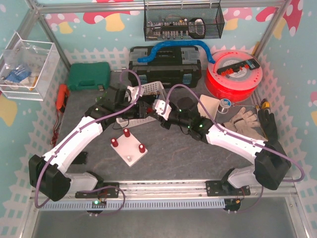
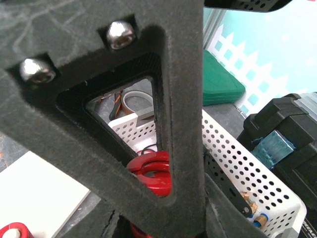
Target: Install the large spring
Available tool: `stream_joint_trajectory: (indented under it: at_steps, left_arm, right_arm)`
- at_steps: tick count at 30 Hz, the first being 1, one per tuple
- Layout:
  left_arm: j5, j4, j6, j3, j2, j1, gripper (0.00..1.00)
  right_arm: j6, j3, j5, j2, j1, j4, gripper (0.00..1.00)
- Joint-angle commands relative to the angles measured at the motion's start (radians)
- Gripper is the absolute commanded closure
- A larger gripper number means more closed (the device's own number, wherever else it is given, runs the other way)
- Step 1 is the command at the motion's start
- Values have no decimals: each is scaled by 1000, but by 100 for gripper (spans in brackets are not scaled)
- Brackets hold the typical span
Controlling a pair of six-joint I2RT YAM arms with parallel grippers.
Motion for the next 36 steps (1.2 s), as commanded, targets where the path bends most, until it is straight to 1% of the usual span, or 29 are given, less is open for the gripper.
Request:
stream_joint_trajectory:
  at_steps: [1, 4, 5, 6, 7, 8, 9, 15, 19, 25, 32, 36]
  left_arm:
    - [-32, -4, -4, -8, -37, 8, 94]
    - [-69, -43, -5, -4, -39, 10, 97]
    - [-86, -62, -6, -1, -39, 11, 97]
    - [-104, -80, -5, 2, -41, 11, 98]
    - [-124, -102, -5, 5, -42, 11, 98]
    - [-146, -127, -3, 8, -44, 11, 98]
    - [-167, -152, 2, 13, -46, 11, 98]
    - [-338, -326, 8, 32, -57, 11, 100]
    - [-451, -416, -27, 17, -85, 11, 100]
    - [-485, -465, -120, -58, -144, -6, 100]
    - [-581, -516, -290, -147, -207, -184, 100]
    - [-627, -552, -412, -190, -242, -297, 100]
  right_arm:
    - [-3, 29, 16, 11, 15, -17, 68]
    - [11, 27, 37, 11, 15, -39, 48]
    - [21, 21, 51, 9, 15, -41, 40]
    - [32, 14, 63, 2, 15, -40, 25]
    - [41, 4, 76, -6, 15, -40, 16]
    - [52, -6, 91, -15, 15, -37, 5]
    - [65, -18, 107, -27, 15, -34, 2]
    - [127, -97, 268, -87, 12, -29, 1]
    - [156, -133, 373, -109, -8, -31, 1]
    - [251, -148, 412, -134, -61, -43, 1]
    - [351, -105, 493, -141, -130, -175, 1]
    - [367, -124, 462, -172, -175, -184, 1]
